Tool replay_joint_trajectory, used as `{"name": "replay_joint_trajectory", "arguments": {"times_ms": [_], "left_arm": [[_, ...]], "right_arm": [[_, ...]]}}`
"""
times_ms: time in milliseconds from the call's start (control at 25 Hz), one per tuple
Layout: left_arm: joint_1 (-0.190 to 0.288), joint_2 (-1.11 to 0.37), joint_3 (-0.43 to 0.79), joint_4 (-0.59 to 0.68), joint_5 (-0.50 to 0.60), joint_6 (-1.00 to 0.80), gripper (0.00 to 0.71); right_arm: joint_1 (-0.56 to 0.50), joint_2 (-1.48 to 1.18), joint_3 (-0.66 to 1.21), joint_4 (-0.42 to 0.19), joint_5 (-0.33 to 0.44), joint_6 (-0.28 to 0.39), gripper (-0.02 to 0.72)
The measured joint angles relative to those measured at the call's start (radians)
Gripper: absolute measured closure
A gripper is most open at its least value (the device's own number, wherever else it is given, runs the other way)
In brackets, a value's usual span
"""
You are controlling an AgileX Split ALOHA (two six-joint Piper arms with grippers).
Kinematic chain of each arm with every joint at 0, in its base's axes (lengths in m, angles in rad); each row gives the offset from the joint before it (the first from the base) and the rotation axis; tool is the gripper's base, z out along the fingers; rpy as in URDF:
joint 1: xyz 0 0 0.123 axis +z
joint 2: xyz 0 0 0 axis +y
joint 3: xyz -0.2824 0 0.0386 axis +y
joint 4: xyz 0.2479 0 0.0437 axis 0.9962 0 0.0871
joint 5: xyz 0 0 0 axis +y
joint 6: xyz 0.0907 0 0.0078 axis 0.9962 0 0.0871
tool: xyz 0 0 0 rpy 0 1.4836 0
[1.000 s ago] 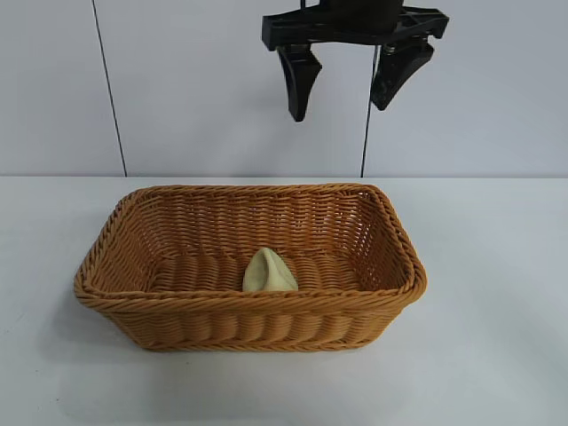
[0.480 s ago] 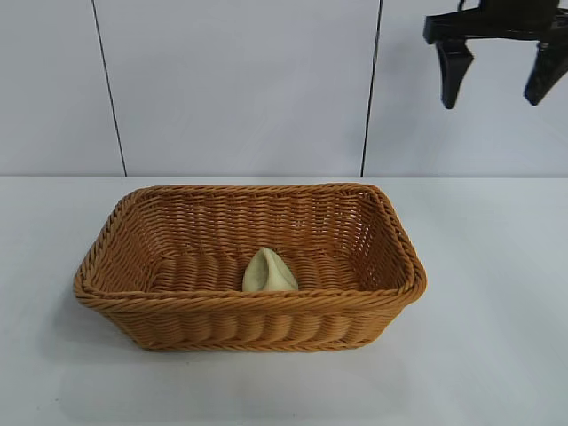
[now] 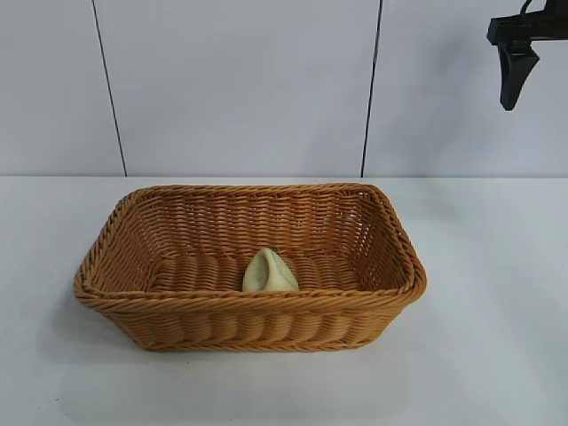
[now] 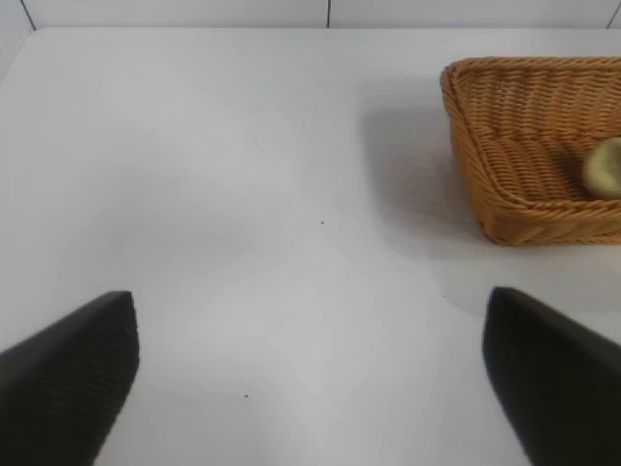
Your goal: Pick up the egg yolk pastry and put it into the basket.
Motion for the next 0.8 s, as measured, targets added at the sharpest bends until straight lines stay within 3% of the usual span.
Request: {"name": "replay_joint_trajectory", "arguments": {"times_ms": [160, 360, 800], "left_arm": [[0.0, 0.0, 0.0, 0.0, 0.0, 0.0, 0.018], [0.0, 0.0, 0.0, 0.0, 0.0, 0.0, 0.018], [0.0, 0.0, 0.0, 0.0, 0.0, 0.0, 0.018]], "right_arm": [[0.002, 0.0, 0.0, 0.074, 0.001, -0.012, 0.059], [0.014, -0.036, 0.053, 0.087, -0.001, -0.014, 0.059], [0.017, -0.486, 0.656, 0.088, 0.0, -0.075, 0.059]]}}
